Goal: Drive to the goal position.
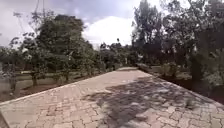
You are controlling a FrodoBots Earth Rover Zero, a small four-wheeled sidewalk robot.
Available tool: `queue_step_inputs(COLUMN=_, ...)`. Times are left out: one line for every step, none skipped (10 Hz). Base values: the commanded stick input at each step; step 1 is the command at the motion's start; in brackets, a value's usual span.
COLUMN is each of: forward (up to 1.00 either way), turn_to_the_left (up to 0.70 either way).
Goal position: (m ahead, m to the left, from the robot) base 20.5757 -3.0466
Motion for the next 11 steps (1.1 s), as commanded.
queue_step_inputs(forward=0.70, turn_to_the_left=-0.02)
queue_step_inputs(forward=0.70, turn_to_the_left=-0.20)
queue_step_inputs(forward=0.70, turn_to_the_left=-0.35)
queue_step_inputs(forward=0.70, turn_to_the_left=-0.35)
queue_step_inputs(forward=0.70, turn_to_the_left=0.00)
queue_step_inputs(forward=0.70, turn_to_the_left=0.00)
queue_step_inputs(forward=0.70, turn_to_the_left=0.00)
queue_step_inputs(forward=0.70, turn_to_the_left=0.00)
queue_step_inputs(forward=0.70, turn_to_the_left=-0.20)
queue_step_inputs(forward=0.70, turn_to_the_left=-0.29)
queue_step_inputs(forward=0.70, turn_to_the_left=-0.35)
